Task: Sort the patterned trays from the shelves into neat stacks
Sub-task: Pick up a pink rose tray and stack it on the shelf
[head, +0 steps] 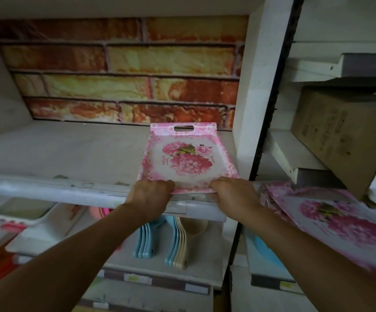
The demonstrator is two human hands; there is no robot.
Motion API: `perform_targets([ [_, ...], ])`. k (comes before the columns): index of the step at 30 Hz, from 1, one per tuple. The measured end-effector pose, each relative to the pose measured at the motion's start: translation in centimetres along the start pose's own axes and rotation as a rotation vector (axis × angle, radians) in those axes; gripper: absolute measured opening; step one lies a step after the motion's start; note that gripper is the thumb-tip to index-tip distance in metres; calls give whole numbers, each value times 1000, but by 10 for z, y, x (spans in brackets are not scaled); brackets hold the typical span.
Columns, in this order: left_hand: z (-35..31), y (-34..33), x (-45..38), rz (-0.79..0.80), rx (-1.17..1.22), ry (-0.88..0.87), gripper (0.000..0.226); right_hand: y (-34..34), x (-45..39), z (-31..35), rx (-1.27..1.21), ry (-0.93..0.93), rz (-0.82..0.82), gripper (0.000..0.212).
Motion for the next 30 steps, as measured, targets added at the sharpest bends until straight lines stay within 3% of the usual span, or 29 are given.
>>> perform_targets([
  [14, -4, 26, 41, -37, 5, 124, 23, 21, 26, 16, 51, 140, -74, 35],
  [17, 0, 32, 59, -39, 7, 168, 23, 21, 28, 26, 33, 212, -129, 30],
  [30, 63, 26, 169, 41, -66, 389, 23, -5, 5, 133, -11, 466, -201, 35],
])
Point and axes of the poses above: each hand's wrist, its own x-axis away from the middle knuckle, its own y-axis out of the back of the hand, z = x × y, the point moved 1 cm from there along -x, towards the middle knuckle, and after that the axes turned 14 degrees about -x, right-handed, at the moved point
